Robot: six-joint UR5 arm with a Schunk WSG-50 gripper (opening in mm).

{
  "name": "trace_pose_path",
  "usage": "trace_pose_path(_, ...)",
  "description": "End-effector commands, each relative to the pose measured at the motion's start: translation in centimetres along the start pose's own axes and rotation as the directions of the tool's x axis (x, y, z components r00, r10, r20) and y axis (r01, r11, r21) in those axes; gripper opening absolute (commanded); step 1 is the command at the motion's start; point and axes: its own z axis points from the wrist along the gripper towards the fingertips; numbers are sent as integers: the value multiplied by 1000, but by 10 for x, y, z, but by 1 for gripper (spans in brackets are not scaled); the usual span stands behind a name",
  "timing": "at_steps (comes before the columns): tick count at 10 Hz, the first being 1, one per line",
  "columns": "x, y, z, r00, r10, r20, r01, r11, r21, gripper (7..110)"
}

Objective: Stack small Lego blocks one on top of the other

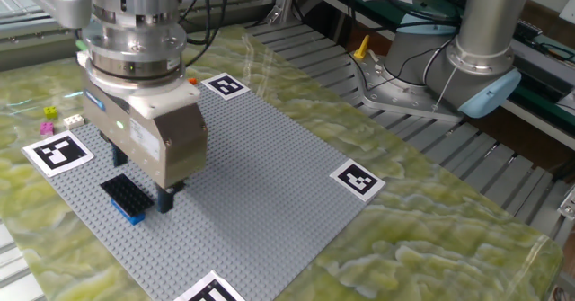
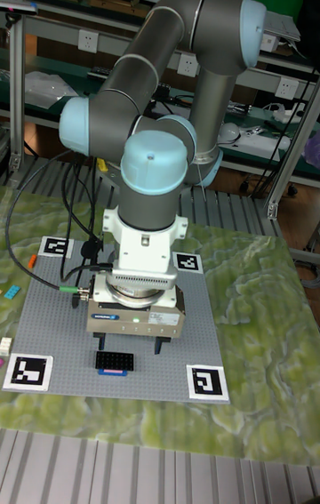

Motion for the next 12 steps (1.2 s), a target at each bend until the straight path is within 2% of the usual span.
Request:
trace_pose_path(1,-10,-33,-6,999,18,49,-22,996,84,44)
trace_pose_path(2,-17,-39,-5,998,-8,67,3,996,84,44)
trace_pose_path(3,-25,-52,-3,995,-40,91,31,994,101,7)
trace_pose_path(4,-27,-57,-2,994,-46,101,36,995,95,7)
trace_pose_path(5,-21,-61,-4,993,-49,103,38,993,107,7)
trace_pose_path(7,-15,-49,-7,994,-38,101,29,995,92,7)
trace_pose_path(9,-7,-43,-7,997,-27,67,22,997,69,7)
trace_pose_path(12,-11,-41,-7,996,-32,84,26,998,62,7)
